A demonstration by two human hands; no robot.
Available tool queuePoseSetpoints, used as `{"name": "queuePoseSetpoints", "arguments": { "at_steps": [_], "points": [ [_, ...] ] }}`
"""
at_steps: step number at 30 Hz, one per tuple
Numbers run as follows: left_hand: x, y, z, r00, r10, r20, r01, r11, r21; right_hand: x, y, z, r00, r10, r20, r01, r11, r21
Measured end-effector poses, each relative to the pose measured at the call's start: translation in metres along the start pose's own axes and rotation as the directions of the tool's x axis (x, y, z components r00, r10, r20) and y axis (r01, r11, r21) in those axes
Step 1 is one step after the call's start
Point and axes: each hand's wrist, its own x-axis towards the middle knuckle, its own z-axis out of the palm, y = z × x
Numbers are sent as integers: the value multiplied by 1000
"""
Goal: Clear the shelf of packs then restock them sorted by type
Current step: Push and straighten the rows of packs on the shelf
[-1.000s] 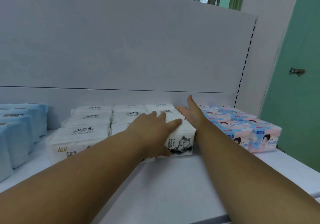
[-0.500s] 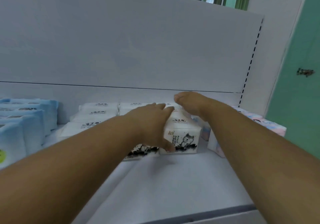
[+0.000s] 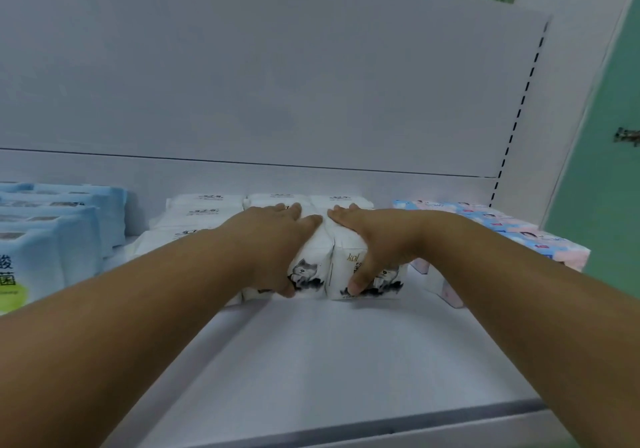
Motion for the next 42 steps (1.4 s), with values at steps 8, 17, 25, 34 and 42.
{"name": "queuePoseSetpoints", "arguments": {
  "at_steps": [8,17,25,34,42],
  "points": [
    [-16,-5,-5,996,-45,75,51,995,-86,-3,-22,12,989,-88,-122,75,991,-111],
    [-29,-6,-10,1000,-26,-4,25,992,-127,-4,-36,8,975,-129,-178,118,990,-74],
    [-89,-63,-6,957,-244,154,246,969,8,11,-84,-2,967,-219,-130,209,974,-89],
    [-74,-74,18,982,-188,33,189,982,-30,18,-99,5,980,-164,-115,149,980,-131],
    [-100,-86,-1,940,-340,22,300,794,-529,24,-116,-18,979,-178,-104,180,983,17]
  ]
}}
